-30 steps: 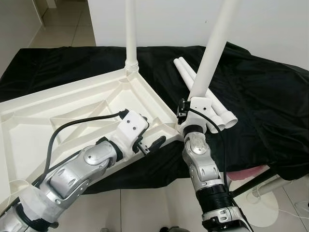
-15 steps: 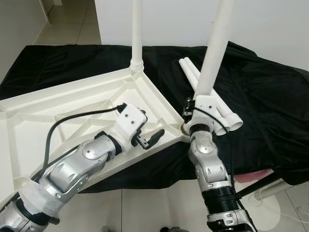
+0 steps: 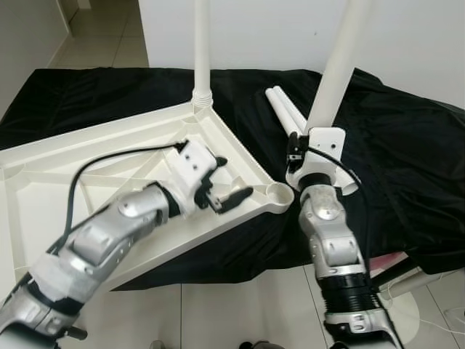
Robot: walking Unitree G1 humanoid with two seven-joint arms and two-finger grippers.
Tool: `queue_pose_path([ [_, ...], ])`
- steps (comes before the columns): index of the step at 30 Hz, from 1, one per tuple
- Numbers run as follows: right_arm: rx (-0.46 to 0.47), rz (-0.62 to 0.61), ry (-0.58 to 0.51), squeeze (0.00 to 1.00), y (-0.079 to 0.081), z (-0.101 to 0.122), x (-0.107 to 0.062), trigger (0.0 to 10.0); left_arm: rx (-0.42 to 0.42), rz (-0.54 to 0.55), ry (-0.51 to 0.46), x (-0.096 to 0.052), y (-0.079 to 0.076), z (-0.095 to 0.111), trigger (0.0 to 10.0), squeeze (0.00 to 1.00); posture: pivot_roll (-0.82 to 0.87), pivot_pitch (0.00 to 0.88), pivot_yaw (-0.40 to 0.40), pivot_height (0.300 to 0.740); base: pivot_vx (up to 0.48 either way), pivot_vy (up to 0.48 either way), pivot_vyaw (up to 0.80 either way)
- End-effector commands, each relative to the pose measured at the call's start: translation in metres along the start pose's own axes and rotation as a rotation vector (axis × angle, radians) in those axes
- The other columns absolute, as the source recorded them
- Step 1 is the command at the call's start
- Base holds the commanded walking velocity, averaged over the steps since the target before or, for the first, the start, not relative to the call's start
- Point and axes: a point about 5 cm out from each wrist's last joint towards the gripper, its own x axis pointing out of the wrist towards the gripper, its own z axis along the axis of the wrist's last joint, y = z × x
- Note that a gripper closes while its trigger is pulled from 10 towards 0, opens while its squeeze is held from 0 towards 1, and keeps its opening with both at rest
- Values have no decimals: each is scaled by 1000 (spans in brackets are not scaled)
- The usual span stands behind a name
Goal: Building children table
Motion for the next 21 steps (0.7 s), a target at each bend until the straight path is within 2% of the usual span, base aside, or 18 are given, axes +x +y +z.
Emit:
queue_pose_path([
  [1, 19, 66, 8, 0, -13, 5, 9, 10000, -57, -39, -96, 7, 1, 24, 10000, 0, -43, 70, -51, 740, 0, 0, 0],
  [4, 4, 109, 31, 0, -17, 5, 12, 10000, -75, -81, -150, 10, -1, 36, 10000, 0, -43, 70, -51, 740, 0, 0, 0],
  [6, -35, 139, 70, 0, -20, 2, 15, 10000, -146, -101, -184, 15, 0, 45, 10000, 0, -45, 72, -50, 740, 0, 0, 0],
  [8, -15, 171, 113, 0, -25, 1, 19, 10000, -169, -132, -218, 21, 2, 54, 10000, 0, -46, 72, -49, 740, 0, 0, 0],
  [12, -54, 296, 148, 0, -24, 1, 20, 10000, -142, -151, -225, 31, 5, 65, 10000, 0, -50, 70, -45, 740, 0, 0, 0],
  [15, -50, 381, 190, 0, -23, -1, 19, 10000, -133, -157, -228, 37, 7, 70, 10000, 0, -52, 69, -41, 740, 0, 0, 0],
  [16, -72, 452, 201, 0, -22, -1, 17, 10000, -116, -166, -207, 41, 5, 71, 10000, 0, -55, 68, -38, 740, 0, 0, 0],
  [19, -116, 512, 203, 0, -20, -1, 15, 10000, -89, -169, -186, 44, 4, 71, 10000, 0, -55, 68, -38, 740, 0, 0, 0],
  [21, -139, 611, 234, 0, -18, -2, 11, 10000, -76, -180, -161, 51, 2, 70, 10000, 0, -58, 64, -35, 740, 0, 0, 0],
])
